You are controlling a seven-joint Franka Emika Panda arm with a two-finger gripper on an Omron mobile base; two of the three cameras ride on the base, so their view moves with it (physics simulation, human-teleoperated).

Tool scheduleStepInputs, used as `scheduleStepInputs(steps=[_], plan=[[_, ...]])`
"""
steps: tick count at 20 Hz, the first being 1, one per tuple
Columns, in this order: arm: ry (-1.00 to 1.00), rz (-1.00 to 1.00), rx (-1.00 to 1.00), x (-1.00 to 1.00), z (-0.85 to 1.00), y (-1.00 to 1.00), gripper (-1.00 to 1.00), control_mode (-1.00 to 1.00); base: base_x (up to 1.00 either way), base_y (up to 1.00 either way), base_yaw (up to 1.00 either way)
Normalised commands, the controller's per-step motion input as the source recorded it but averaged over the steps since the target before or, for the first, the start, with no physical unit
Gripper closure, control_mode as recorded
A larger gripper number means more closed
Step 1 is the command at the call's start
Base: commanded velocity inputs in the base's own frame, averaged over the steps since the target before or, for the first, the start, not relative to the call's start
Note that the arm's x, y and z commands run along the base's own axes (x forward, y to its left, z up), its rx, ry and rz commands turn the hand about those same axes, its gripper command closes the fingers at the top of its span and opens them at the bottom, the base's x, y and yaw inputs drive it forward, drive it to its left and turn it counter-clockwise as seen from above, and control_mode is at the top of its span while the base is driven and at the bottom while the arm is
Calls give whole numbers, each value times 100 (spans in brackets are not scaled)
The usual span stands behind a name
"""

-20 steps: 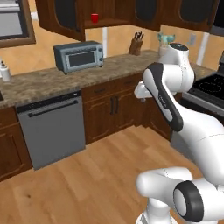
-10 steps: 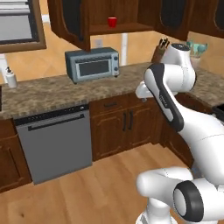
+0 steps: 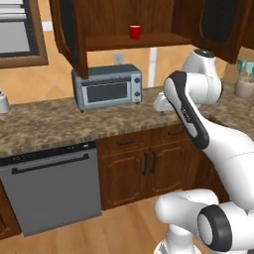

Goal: Gather all objects into one cabinet and sort the glasses and bowls to opposite sides.

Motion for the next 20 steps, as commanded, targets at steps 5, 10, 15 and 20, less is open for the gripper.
scheduleStepInputs(steps=[5,10,15,20], plan=[[0,0,0,0,0,0,-100,100,100,-26,20],[0,0,0,0,0,0,-100,100,93,-17,7],[0,0,0,0,0,0,-100,100,81,-31,7],[0,0,0,0,0,0,-100,100,34,-36,10]])
